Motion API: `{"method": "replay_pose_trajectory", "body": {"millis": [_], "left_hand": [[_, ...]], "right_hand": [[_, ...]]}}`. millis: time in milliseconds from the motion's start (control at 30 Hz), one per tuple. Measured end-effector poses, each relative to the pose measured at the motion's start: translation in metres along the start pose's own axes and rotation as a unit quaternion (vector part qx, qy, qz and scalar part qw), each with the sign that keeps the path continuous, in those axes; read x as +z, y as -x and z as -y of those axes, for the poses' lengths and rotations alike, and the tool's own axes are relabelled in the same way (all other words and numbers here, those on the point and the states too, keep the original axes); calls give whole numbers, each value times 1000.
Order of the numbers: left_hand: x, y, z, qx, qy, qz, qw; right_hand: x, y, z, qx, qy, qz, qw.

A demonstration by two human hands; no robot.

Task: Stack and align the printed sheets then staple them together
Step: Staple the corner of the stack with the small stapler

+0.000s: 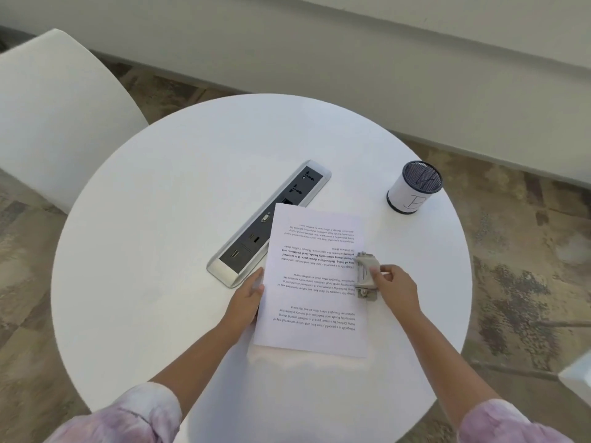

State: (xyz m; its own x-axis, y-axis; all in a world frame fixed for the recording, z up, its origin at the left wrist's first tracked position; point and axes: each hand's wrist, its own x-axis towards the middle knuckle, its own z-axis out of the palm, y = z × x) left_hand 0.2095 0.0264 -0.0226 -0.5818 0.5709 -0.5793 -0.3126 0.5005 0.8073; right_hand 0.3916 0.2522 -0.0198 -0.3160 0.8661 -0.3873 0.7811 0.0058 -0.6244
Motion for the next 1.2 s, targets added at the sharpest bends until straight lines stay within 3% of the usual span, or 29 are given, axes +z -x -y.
{"method": "replay_pose_trajectory", "body": {"millis": [267, 467, 700, 1200], "left_hand": [[-2, -4, -3, 4, -14, 10, 1000], [-20, -8, -5, 26, 5, -11, 1000], [-51, -15, 1, 30, 5, -60, 998], [-54, -19, 8, 18, 58, -70, 996]], "right_hand": [[-8, -11, 4, 29, -111, 20, 993], [-45, -40, -2, 57, -204, -61, 975], [-73, -75, -23, 91, -177, -121, 972], [-75, -99, -33, 79, -147, -116, 979]]}}
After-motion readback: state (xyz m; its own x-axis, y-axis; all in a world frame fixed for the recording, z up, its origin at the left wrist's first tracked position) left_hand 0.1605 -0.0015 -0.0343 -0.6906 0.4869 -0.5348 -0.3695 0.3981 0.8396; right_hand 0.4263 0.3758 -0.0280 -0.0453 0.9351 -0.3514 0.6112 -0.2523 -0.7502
